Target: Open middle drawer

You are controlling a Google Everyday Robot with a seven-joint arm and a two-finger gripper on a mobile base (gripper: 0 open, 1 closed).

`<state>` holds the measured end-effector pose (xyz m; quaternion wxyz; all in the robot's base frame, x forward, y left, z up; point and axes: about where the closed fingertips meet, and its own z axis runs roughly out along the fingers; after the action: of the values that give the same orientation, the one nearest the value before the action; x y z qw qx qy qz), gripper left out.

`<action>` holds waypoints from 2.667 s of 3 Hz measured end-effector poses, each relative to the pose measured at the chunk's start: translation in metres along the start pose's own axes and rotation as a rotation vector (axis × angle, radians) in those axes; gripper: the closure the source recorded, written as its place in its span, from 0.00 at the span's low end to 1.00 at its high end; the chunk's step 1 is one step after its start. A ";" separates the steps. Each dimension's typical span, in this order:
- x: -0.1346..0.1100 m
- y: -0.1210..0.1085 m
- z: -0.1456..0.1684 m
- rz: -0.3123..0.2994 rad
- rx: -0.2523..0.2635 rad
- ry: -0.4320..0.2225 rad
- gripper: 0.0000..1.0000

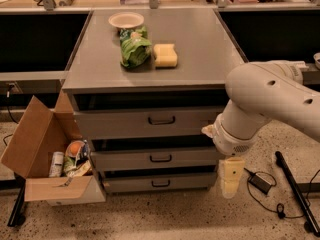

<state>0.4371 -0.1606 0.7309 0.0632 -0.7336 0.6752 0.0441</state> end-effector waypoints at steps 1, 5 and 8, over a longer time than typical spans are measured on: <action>0.003 -0.001 0.008 0.004 -0.018 -0.009 0.00; 0.070 -0.027 0.197 0.005 -0.094 -0.075 0.00; 0.109 -0.089 0.250 -0.033 0.063 -0.001 0.00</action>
Offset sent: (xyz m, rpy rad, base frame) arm 0.0314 -0.0315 -0.1623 -0.0212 0.1321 -0.0099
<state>0.5399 -0.2224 0.4705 0.0874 -0.7424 0.6639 0.0223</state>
